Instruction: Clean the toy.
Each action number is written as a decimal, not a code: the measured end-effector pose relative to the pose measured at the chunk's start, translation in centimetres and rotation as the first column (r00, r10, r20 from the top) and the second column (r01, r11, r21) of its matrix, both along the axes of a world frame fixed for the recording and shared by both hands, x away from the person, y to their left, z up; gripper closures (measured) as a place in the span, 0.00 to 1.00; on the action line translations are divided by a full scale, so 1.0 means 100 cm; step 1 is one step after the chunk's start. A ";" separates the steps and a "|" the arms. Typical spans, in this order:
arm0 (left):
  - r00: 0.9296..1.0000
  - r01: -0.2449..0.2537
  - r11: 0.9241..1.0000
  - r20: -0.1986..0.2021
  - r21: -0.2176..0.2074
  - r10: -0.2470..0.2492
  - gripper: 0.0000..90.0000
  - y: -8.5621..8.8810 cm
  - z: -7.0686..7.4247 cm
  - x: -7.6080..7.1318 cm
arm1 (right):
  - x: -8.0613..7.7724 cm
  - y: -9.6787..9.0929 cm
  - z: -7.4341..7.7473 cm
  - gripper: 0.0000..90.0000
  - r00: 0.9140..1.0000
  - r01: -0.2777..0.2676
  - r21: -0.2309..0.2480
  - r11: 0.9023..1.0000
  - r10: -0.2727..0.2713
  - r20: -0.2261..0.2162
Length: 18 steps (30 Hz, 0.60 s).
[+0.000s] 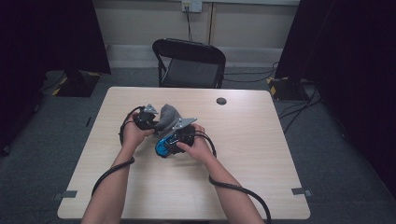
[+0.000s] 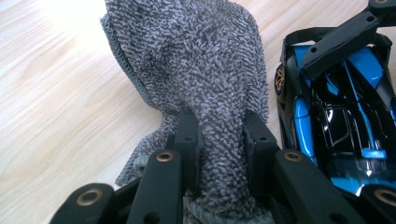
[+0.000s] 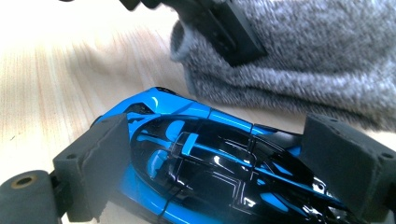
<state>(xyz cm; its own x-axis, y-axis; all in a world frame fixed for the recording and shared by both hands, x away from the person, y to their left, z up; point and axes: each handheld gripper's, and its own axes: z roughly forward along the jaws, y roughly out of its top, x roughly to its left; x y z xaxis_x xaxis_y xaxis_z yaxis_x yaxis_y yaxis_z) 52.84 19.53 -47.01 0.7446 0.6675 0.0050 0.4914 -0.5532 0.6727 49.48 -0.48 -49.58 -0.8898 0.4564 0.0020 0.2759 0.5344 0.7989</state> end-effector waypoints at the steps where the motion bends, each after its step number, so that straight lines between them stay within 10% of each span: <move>1: 1.000 0.007 1.000 -0.002 0.012 -0.007 0.80 -0.002 -0.001 0.001 | 0.000 0.000 0.000 0.09 1.000 0.000 0.000 1.000 0.000 0.000; 18: 0.999 0.042 0.999 0.001 0.031 -0.042 0.73 -0.036 -0.011 0.009 | 0.000 0.000 -0.001 0.09 1.000 0.000 0.006 1.000 0.000 0.001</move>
